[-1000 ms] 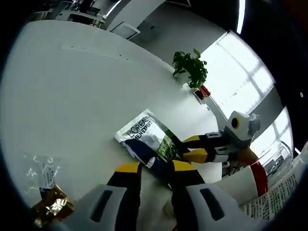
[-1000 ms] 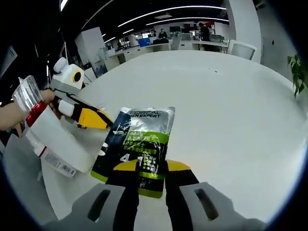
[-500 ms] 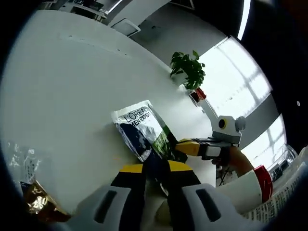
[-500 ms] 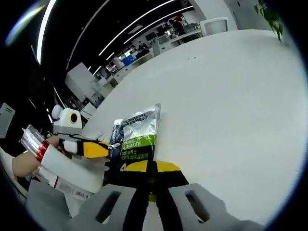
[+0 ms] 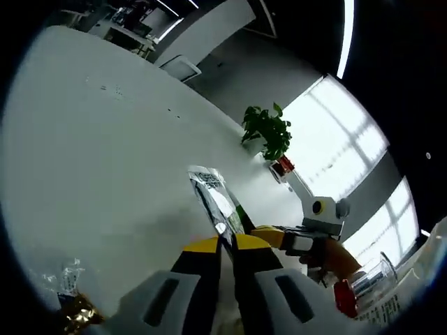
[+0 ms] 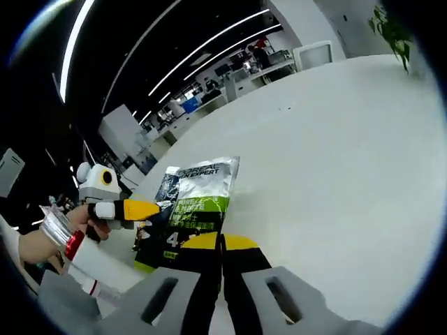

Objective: Arrange the skincare products in the storage area until every visible bottle or jar stands upright without overlapping.

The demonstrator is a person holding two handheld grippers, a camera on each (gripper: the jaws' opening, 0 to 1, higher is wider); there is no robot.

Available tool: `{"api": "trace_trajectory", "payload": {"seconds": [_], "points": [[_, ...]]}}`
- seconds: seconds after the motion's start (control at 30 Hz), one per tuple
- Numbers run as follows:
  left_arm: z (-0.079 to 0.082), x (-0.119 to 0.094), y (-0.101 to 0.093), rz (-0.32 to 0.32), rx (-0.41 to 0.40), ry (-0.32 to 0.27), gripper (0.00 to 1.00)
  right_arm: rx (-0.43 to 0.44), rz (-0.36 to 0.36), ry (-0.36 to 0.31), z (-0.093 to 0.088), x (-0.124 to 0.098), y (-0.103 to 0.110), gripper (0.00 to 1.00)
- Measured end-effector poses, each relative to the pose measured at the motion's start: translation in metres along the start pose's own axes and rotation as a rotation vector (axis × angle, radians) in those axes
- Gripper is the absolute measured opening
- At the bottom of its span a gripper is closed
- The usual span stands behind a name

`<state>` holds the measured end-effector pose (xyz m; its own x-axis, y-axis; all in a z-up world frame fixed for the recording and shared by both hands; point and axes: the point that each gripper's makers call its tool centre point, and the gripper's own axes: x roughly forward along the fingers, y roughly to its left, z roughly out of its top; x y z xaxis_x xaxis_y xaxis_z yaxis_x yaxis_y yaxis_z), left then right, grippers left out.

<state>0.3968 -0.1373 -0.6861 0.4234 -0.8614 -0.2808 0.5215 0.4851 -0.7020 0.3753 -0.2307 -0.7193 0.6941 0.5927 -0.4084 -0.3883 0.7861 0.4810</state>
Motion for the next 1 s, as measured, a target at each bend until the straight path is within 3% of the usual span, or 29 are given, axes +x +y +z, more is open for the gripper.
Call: {"api": "trace_trajectory", "payload": {"seconds": [0.1,0.23,0.33,0.6,0.93,1.0], "points": [[0.011,-0.011,-0.018,-0.041,0.021,-0.045,0.0,-0.026,0.011,-0.048,0.019,0.0,0.013,0.01],[0.036,-0.028,-0.023,-0.019,0.009,-0.124,0.0,-0.041,0.057,-0.111,0.046,-0.002,0.033,0.01],[0.05,-0.038,-0.033,-0.045,0.021,-0.165,0.0,-0.069,0.079,-0.138,0.061,-0.004,0.046,0.01],[0.092,-0.074,-0.074,-0.137,0.05,-0.287,0.0,-0.116,0.152,-0.201,0.086,-0.008,0.088,0.02],[0.104,-0.106,-0.105,-0.168,0.124,-0.322,0.0,-0.129,0.232,-0.232,0.099,-0.02,0.123,0.04],[0.105,-0.113,-0.112,-0.183,0.135,-0.33,0.0,-0.175,0.242,-0.24,0.1,-0.023,0.131,0.06]]}}
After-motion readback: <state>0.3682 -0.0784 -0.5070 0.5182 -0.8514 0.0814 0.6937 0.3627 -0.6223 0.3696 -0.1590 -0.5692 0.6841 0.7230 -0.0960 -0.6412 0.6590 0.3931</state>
